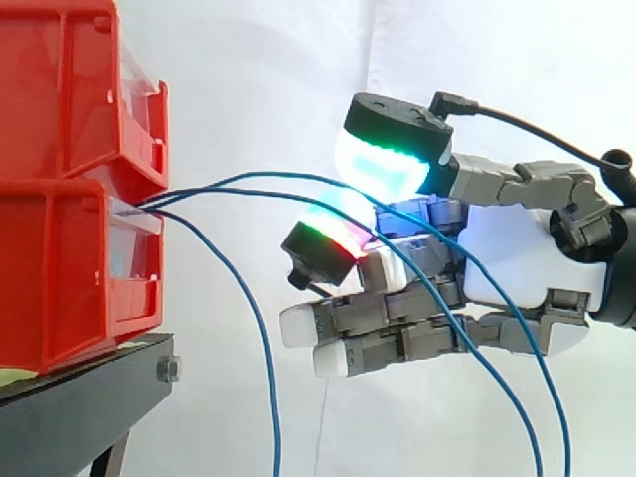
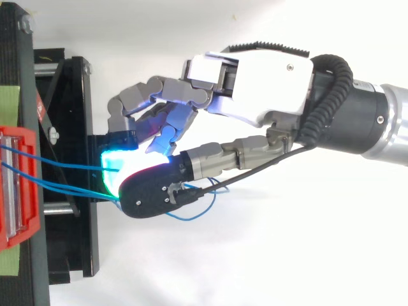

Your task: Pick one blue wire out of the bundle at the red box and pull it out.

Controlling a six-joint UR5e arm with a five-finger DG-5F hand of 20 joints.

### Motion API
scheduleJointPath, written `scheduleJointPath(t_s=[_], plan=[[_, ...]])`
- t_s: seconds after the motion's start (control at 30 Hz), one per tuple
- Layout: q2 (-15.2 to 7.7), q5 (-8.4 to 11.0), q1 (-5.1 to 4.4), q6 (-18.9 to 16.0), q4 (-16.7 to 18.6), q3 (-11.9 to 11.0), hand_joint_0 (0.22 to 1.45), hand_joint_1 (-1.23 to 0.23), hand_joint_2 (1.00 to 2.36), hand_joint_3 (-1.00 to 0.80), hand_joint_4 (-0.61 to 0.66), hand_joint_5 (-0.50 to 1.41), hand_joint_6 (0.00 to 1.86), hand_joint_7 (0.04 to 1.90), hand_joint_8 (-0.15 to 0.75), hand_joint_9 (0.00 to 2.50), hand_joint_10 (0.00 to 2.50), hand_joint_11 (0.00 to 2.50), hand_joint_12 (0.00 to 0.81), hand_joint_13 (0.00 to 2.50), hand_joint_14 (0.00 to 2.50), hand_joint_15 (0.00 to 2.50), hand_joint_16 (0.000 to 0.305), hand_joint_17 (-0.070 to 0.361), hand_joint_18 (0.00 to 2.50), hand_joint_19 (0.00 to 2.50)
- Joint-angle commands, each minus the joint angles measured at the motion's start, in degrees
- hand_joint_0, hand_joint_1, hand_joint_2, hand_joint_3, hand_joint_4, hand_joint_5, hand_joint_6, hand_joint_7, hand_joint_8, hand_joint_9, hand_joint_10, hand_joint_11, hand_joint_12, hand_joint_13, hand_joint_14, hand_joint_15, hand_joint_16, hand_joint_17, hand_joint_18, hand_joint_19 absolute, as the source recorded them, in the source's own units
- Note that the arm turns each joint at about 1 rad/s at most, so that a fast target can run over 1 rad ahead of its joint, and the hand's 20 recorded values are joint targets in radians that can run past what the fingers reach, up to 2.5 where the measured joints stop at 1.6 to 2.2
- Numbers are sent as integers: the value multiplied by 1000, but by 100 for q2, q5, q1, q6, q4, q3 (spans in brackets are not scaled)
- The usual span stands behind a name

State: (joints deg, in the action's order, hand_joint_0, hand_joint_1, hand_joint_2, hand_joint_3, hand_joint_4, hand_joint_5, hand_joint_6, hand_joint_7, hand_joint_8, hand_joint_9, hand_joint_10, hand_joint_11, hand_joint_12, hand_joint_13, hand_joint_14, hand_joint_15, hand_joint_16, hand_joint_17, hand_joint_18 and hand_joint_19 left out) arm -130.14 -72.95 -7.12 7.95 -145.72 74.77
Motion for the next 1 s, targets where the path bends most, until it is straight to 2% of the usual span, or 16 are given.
scheduleJointPath(t_s=[0.0, 0.1, 0.3, 0.53, 0.97], plan=[[6, 0, 0, -13, 0, 3, 592, -698, 1014, -221, 142, -62, 755, 1202, 270, 1168, 21, 675, 370, 704, 14, 366, 53, 119, 510, 411], [-3, 0, 0, -4, -18, 3, 593, -708, 1015, -207, 85, -64, 759, 1175, 252, 1159, 20, 675, 366, 696, 14, 366, 52, 118, 505, 403], [41, -79, 17, 14, -194, 3, 593, -726, 1015, -190, 56, -57, 749, 1187, 236, 1163, 21, 664, 367, 686, 14, 358, 52, 118, 491, 395], [226, -105, 17, 330, -677, 3, 598, -769, 1018, -136, 28, -55, 751, 1203, 221, 1145, 19, 664, 361, 668, 13, 354, 52, 117, 461, 390], [436, -79, 26, 339, -1090, 3, 601, -768, 1019, -95, 4, -65, 793, 1170, 219, 1137, 21, 666, 362, 660, 14, 370, 53, 119, 435, 385]])
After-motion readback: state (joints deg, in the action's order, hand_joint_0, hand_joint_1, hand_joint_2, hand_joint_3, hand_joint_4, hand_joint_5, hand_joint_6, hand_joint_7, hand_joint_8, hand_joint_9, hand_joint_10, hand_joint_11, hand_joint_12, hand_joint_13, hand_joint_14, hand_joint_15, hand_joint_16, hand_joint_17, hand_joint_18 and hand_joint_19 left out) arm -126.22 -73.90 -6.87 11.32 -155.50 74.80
